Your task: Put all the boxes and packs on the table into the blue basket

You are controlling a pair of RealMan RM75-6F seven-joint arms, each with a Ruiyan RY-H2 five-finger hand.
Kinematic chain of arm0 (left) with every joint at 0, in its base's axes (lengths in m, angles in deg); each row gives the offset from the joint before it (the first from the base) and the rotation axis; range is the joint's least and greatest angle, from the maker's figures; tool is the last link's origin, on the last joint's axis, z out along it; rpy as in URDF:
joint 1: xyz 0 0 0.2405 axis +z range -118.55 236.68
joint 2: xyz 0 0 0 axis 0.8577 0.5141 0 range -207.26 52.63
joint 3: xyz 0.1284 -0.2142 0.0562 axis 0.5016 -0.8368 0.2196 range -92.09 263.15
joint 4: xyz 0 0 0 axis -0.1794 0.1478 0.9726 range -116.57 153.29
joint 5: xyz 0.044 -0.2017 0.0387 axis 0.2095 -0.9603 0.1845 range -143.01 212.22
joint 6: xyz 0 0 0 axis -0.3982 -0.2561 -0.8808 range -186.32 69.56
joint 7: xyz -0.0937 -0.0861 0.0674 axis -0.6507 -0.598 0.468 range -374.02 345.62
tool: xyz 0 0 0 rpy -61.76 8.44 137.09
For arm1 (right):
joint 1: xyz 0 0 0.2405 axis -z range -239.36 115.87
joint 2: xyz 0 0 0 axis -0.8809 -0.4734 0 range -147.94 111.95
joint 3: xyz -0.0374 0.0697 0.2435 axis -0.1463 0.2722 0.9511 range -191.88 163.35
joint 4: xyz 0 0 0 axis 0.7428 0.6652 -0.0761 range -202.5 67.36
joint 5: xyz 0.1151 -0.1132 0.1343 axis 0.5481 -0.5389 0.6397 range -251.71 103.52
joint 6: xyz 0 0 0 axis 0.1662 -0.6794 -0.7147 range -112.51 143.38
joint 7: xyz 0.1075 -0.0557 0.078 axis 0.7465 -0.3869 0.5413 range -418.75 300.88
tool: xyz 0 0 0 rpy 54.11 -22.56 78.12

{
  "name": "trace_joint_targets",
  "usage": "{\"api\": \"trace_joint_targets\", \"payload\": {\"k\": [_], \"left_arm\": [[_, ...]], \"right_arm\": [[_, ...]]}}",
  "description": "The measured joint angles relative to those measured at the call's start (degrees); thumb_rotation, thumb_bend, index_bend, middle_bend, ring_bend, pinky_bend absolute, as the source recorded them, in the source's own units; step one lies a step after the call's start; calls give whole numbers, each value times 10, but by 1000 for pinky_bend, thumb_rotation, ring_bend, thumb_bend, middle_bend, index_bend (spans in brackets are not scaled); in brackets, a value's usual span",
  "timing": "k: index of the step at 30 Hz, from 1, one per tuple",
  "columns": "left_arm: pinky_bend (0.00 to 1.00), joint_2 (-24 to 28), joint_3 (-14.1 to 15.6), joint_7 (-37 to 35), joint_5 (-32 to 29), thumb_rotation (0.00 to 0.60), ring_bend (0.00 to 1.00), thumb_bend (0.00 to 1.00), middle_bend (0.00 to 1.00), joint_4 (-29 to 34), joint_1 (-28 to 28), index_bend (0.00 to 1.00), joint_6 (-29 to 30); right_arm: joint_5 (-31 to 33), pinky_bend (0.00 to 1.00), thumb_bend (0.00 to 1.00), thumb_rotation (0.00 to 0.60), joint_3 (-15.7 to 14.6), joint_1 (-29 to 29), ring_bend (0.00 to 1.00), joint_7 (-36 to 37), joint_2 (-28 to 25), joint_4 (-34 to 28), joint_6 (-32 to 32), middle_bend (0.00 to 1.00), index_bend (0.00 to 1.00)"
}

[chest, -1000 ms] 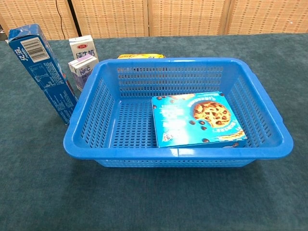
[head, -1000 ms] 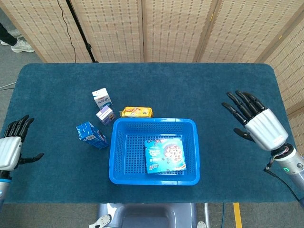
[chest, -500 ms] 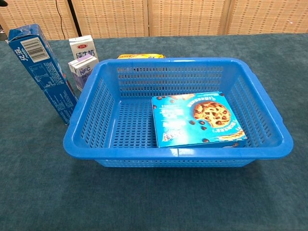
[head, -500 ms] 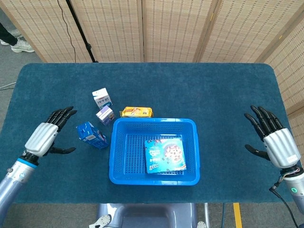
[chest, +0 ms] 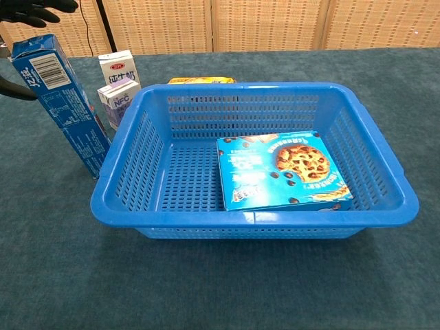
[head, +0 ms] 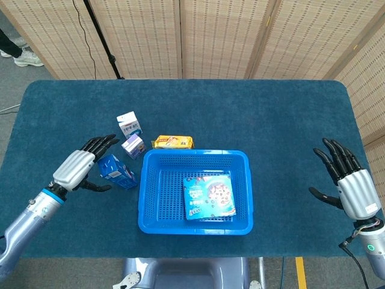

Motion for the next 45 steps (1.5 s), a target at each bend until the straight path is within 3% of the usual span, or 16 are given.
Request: {"api": "trace_joint_targets", "payload": {"k": [2,4,6,9,15,21,26,37,40,45], "left_arm": [[122,-4,-1,1,-9,600,0,82,0,-1,-10,0,-10],[269,-9,-3,3,-18,600,13,150,3,1,-15,0,-12],[385,-12,-5,10,-26,600,105,234,60,3,-16,39,-10],[483,-20,-9,35,-43,600,273,341,214,6,-17,192,1],[607,-39,-10,95,-99,600,418,481,362,18,-20,323,8],[652,-59,-13,124,-126,600,458,508,411,22,-18,417,34],[652,-54,-20,111,-109,600,458,508,411,35,-14,418,52],[652,58,-48,60,-13,600,458,504,412,158,7,413,117],[652,85,-62,43,-10,600,458,503,411,195,-1,412,111],[652,87,-81,39,-41,600,458,503,411,215,-42,412,65]], "right_arm": [[0,140,0,600,2,2,0,4,4,6,-1,0,101],[0,140,0,600,5,4,0,10,6,9,0,0,102],[1,140,0,600,9,5,0,15,7,9,-2,0,104],[-1,140,0,600,13,8,0,17,8,13,-5,0,105],[-3,141,0,600,17,12,0,17,11,10,-4,0,106],[-3,145,0,600,22,15,0,13,12,5,-3,0,114],[-5,145,0,600,24,17,0,12,13,2,-1,0,116],[-3,146,0,600,30,22,0,13,11,-2,3,0,123],[-2,145,0,600,31,22,0,14,11,-2,7,0,126],[0,146,0,600,35,23,0,16,11,-1,9,0,132]]}}
